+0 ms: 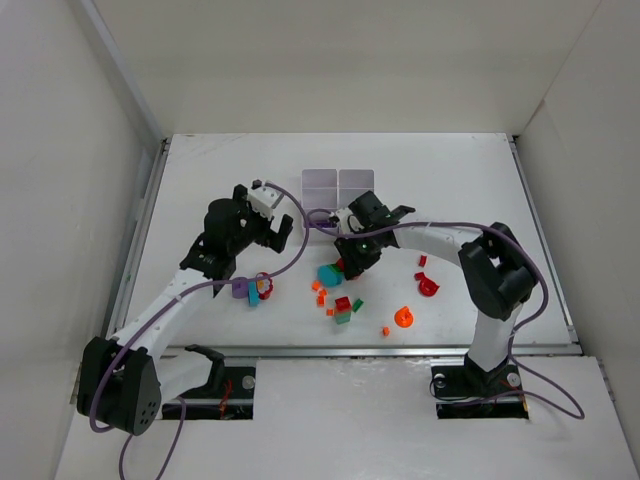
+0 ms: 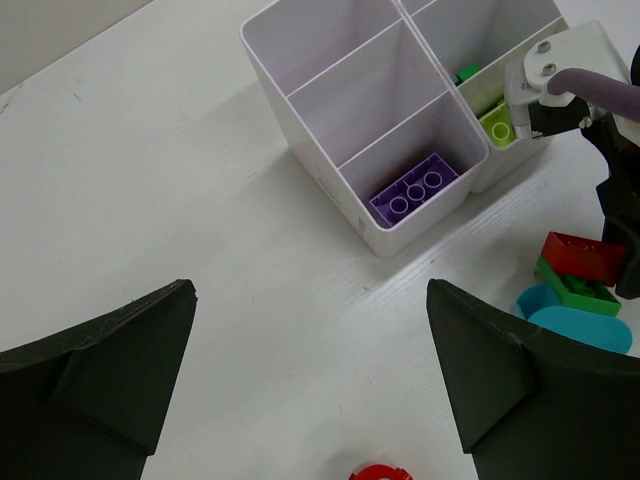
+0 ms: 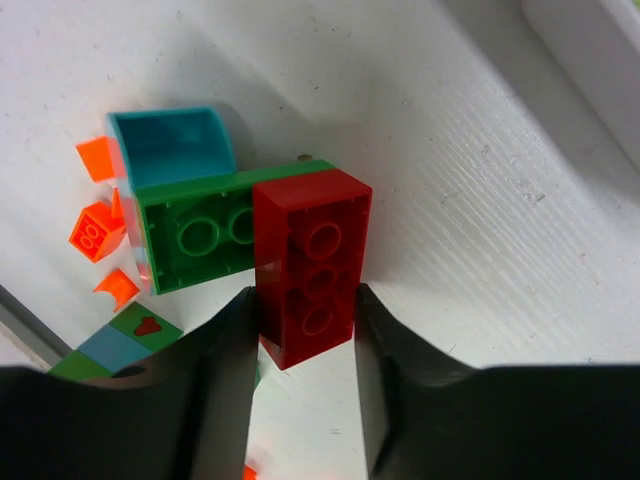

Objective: Sort the legos into containers by color

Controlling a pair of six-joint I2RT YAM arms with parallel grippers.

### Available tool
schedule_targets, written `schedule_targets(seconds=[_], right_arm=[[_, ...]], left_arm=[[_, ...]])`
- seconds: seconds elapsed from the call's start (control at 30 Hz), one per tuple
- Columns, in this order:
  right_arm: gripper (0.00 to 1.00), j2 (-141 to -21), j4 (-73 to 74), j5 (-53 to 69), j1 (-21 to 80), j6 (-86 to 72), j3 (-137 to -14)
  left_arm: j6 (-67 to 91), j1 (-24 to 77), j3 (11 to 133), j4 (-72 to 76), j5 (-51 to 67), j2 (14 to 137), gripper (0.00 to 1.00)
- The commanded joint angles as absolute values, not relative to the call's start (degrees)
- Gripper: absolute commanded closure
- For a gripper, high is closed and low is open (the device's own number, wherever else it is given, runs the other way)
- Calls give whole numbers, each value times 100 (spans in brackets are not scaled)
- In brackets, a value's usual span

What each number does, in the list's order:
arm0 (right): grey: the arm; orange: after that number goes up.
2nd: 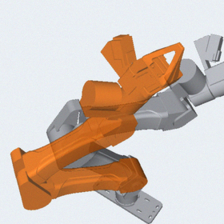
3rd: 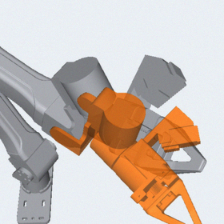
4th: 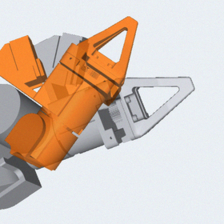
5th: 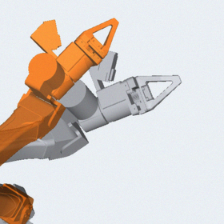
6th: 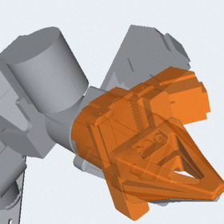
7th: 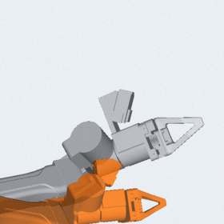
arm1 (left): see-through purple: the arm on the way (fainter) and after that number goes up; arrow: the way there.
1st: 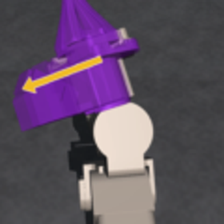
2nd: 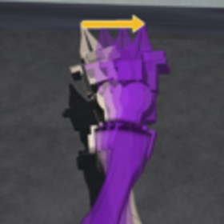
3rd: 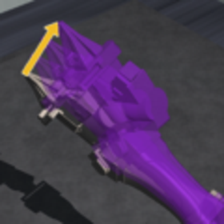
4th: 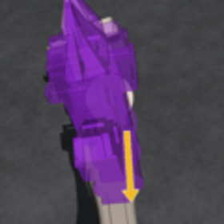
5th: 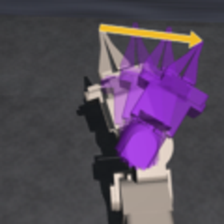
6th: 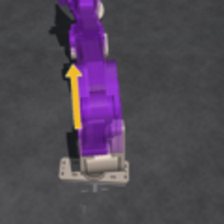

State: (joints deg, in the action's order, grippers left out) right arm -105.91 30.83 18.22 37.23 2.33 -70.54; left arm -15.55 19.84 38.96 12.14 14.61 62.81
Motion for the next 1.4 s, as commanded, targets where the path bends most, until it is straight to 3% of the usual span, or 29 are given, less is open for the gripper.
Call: schedule_targets(seconds=[0.0, 0.2, 0.47, 0.77, 1.0, 1.37], right_arm=[[64, -10661, 2892, 1872, 3779, 193, -7066], [86, -10556, 2892, 1925, 3779, 193, -7066], [100, -9907, 3164, 1495, 3779, 18, -7479], [100, -9132, 3103, 783, 3779, 289, -7927], [100, -8939, 3332, 774, 3779, 738, -8350], [100, -7234, 1740, 914, 3955, 2276, -6952]], left_arm=[[-1582, 2013, 3955, 1257, 1538, 6223, 0], [-1652, 2013, 3955, 1204, 1801, 6223, 0], [-2295, 2013, 4200, 870, 3120, 6223, 0], [-2170, 2013, 4913, 765, 4402, 6513, 0], [-3752, 2013, 5414, -17, 5520, 6688, 0], [-4484, 2065, 6108, -818, 6187, 7136, 0]])
